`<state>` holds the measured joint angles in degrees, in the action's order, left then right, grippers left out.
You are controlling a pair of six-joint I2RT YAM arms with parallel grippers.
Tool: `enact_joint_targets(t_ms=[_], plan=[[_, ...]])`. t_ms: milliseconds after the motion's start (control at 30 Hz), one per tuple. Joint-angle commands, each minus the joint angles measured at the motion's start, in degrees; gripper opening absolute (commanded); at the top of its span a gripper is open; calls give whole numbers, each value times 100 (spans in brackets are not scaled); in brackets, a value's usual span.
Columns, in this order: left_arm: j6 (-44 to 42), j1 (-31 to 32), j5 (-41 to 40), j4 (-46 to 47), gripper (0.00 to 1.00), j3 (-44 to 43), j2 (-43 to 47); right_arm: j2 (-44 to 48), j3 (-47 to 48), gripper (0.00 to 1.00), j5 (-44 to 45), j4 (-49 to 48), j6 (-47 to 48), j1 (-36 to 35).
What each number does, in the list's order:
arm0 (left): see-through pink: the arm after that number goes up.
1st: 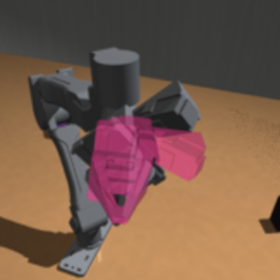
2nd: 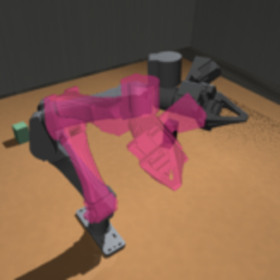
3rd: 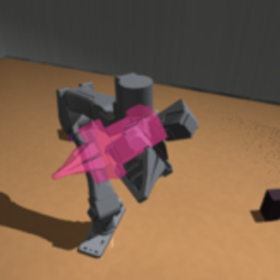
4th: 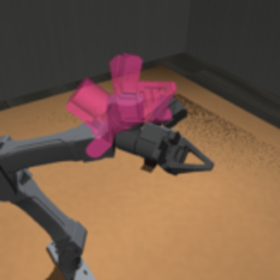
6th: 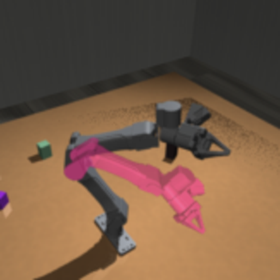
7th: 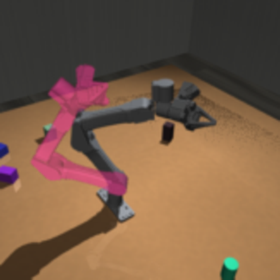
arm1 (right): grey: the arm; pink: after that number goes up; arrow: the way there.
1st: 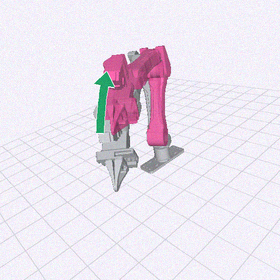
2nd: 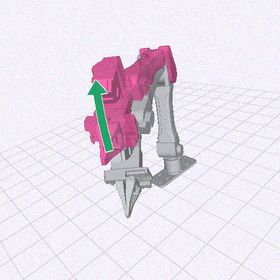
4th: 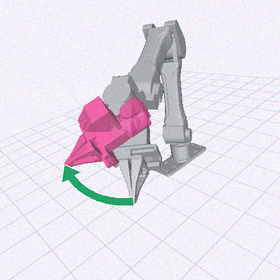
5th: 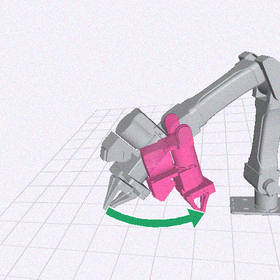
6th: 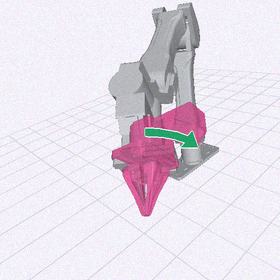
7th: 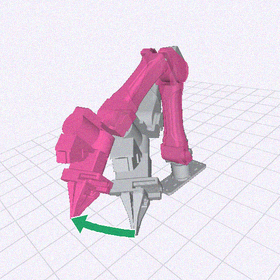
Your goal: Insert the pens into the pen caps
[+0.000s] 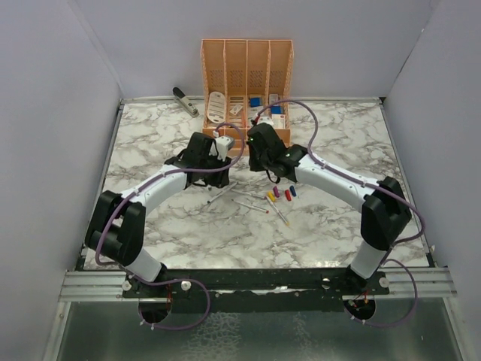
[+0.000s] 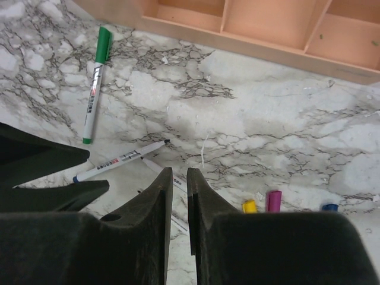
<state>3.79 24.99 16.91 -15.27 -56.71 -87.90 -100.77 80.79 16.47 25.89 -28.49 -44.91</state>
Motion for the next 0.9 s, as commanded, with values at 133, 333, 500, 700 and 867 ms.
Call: enact_joint_targets(t_ms=[133,333,500,700,867], plan=[[-956,-15,-845,-1574,38,-1013,-852,700,-240,17,180,43,-148,360],[-1041,-3,-691,-2242,37,-1515,-1345,854,-317,17,228,156,-232,588],[-1093,58,-727,-2688,37,-1716,-1503,1015,-344,17,111,144,-281,882],[-1101,249,-813,-2979,37,-1873,-1647,1039,-345,17,92,105,-292,1009],[-988,415,-1028,-2967,36,-1890,-1864,1033,-366,17,76,103,-341,1028]])
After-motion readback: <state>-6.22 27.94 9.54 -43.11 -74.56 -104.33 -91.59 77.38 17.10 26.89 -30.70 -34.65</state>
